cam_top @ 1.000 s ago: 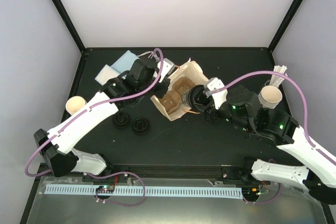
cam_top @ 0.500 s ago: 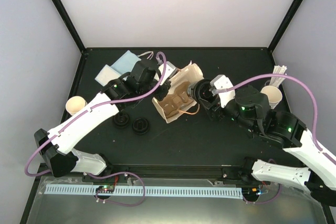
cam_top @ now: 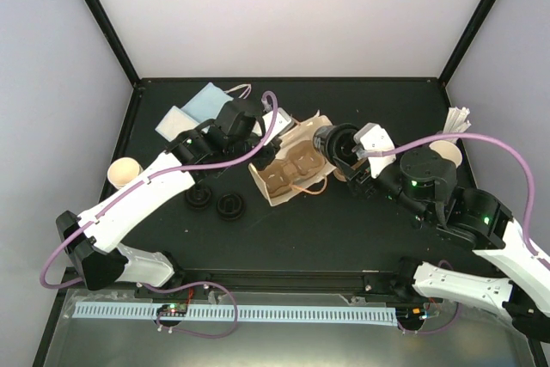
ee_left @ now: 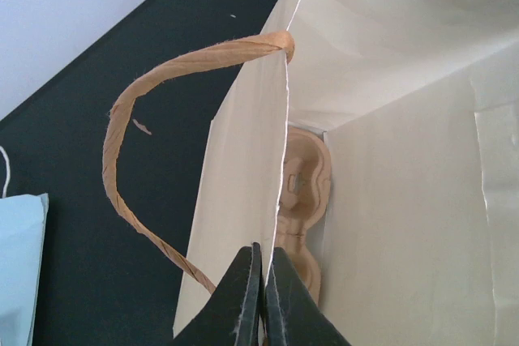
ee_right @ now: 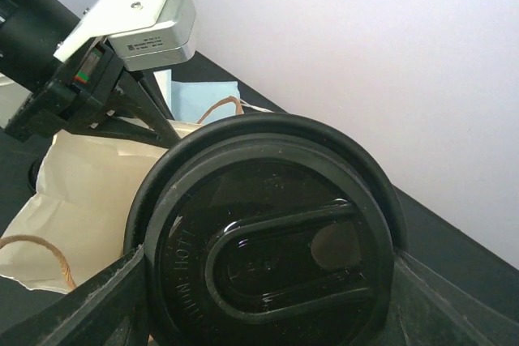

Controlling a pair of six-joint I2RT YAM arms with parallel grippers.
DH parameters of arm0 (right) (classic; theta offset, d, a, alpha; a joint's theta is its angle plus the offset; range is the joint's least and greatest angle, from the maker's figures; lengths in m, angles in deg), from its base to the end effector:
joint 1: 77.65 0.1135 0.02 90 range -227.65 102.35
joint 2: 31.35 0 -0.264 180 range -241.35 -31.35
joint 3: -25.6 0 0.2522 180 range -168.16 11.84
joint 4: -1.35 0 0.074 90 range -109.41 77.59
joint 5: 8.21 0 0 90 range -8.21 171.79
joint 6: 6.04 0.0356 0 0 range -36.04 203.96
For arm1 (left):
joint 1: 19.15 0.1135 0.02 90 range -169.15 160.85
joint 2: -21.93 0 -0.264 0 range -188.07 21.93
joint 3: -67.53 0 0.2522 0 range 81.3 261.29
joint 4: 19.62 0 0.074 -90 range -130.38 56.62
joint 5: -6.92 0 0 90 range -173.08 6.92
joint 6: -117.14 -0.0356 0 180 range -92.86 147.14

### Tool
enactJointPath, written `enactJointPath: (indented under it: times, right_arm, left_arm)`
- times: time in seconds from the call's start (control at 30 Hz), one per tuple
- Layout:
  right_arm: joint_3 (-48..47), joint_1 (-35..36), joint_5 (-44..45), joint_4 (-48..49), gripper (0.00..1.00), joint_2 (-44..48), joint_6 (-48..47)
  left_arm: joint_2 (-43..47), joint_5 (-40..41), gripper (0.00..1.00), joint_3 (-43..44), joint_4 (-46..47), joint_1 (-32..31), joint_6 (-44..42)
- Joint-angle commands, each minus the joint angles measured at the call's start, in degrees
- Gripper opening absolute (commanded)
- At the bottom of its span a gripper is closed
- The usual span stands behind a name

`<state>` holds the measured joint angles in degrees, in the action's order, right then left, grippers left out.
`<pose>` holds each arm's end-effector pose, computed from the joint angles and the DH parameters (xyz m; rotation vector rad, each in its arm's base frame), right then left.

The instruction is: Pack the takeout coffee

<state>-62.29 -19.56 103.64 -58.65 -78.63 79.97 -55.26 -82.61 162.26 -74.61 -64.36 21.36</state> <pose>0.0817 0.1062 0.4361 -0.7478 1.7399 0.2817 0.2038 -0.2049 0.3803 0.9642 2.0325 -0.3660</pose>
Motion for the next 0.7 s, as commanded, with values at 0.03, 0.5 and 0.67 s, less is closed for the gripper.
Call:
enactJointPath:
  times: [0.03,0.5,0.67]
  right_arm:
    - [1.68,-0.17,0.36,1.53,0.55,1.23,-4.24]
    - [4.05,-0.16,-2.16,1.26,0.55,0.43,-9.35]
    - [4.14,-0.11,-5.48,-0.19,0.52,-1.04,-11.08]
  left_arm:
    - [1.73,-3.15,0.02,0.78,-2.24,-0.83,-3.15]
    - [2.63,2.81,0.02,1.22,-3.37,-1.30,-7.01]
    - [3.45,2.54,0.02,-0.01,-1.58,-1.91,-7.66]
